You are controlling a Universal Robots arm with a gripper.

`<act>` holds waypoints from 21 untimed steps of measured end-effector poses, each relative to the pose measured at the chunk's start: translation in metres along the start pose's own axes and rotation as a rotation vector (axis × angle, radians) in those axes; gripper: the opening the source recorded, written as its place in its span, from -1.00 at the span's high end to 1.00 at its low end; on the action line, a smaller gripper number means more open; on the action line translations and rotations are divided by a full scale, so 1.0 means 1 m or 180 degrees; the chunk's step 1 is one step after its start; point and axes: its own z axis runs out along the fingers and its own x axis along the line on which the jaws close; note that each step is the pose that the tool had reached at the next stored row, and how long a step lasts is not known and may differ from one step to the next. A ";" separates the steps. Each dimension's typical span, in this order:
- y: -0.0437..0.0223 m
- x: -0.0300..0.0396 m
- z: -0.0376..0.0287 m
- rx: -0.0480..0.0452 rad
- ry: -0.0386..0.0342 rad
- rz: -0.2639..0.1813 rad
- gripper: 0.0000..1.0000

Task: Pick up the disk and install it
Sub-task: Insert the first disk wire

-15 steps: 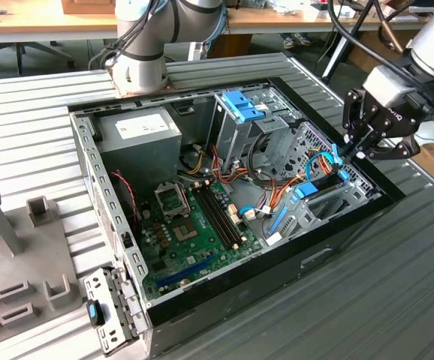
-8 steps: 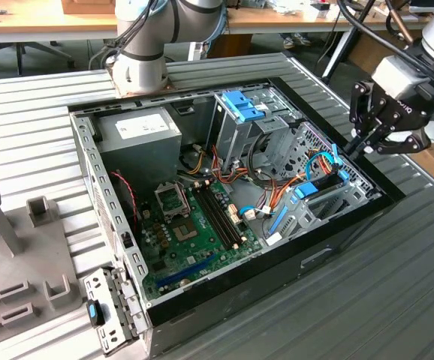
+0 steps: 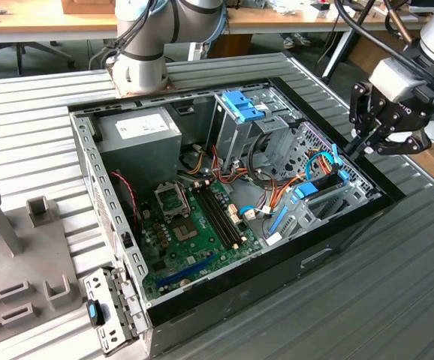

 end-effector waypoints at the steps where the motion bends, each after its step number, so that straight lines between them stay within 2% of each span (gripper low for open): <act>1: -0.0001 -0.0001 -0.0015 0.0000 0.0002 0.0000 0.58; 7: 0.0025 -0.0003 -0.0032 -0.0010 0.0021 0.0000 0.58; 9: 0.0073 -0.0004 -0.0036 -0.0021 0.0037 -0.0001 0.58; 13: 0.0126 -0.0001 -0.0040 -0.0025 0.0055 -0.0002 0.58; 16: 0.0297 0.0005 -0.0053 -0.0026 0.0078 -0.0003 0.58; 21: 0.0302 0.0005 -0.0053 -0.0026 0.0084 -0.0003 0.58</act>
